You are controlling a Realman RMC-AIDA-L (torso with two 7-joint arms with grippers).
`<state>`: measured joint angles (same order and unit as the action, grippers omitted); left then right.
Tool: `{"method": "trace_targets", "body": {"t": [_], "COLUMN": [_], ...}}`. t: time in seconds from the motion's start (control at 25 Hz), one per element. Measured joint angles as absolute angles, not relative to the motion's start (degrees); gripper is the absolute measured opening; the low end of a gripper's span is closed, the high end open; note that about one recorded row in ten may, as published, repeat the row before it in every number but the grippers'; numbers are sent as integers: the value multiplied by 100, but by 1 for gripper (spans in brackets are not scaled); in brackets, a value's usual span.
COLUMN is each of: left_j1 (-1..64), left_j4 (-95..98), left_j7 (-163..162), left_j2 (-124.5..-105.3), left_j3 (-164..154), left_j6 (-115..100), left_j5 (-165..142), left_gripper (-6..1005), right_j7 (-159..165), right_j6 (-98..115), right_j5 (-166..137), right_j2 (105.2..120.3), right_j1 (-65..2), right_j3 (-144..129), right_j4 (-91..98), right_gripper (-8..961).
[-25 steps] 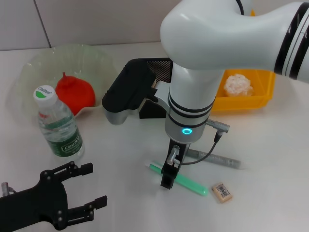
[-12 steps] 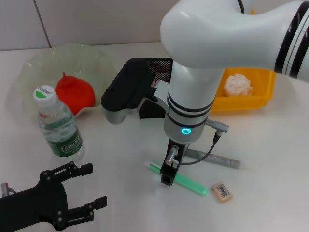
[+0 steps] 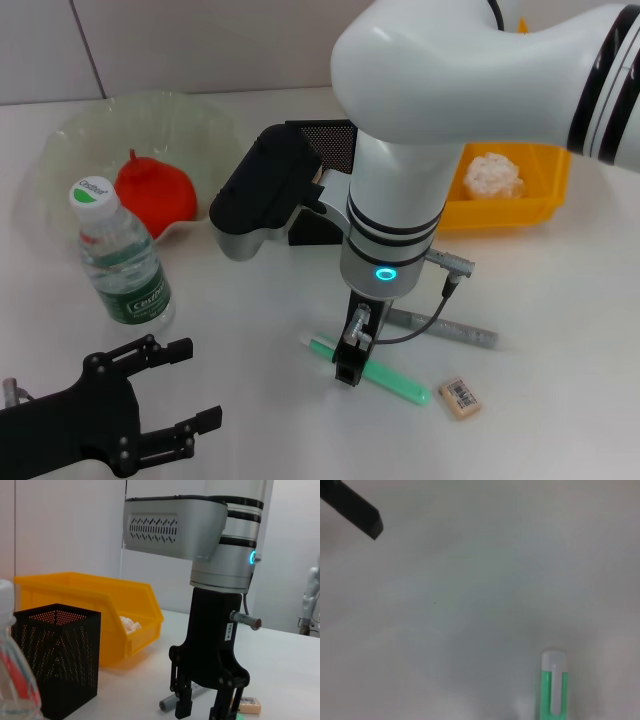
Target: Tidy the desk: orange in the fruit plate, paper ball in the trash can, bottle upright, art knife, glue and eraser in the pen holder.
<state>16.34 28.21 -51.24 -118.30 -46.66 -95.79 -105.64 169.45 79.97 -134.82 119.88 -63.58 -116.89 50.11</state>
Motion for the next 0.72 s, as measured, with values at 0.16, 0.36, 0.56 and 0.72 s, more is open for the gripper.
{"method": "trace_targets", "body": {"t": [0.16, 0.36, 0.56, 0.72], "left_j1": [1634, 1640, 1642, 1644], "left_j4": [2821, 2821, 2821, 2821], "left_j7": [-5124, -5124, -5124, -5124], "left_j2": [-11830, -11830, -11830, -11830], "left_j3": [-4660, -4658, -4658, -4658], "left_j6": [-9580, -9580, -9580, -9569], "left_j5": [-10564, -10564, -10563, -10563], "left_gripper": [802, 802, 802, 802], "right_j7": [16945, 16945, 16945, 16945], "right_j6": [7993, 7990, 7989, 7989], "right_j5": [-13482, -13482, -13442, -13438], "right_j2": [11988, 11988, 11988, 11988], "right_j1": [-6356, -6364, -6360, -6363], "right_j3": [-11692, -11692, -11691, -11689], "right_j4": [5012, 4994, 4988, 4983], "right_gripper": [492, 462, 431, 421]}}
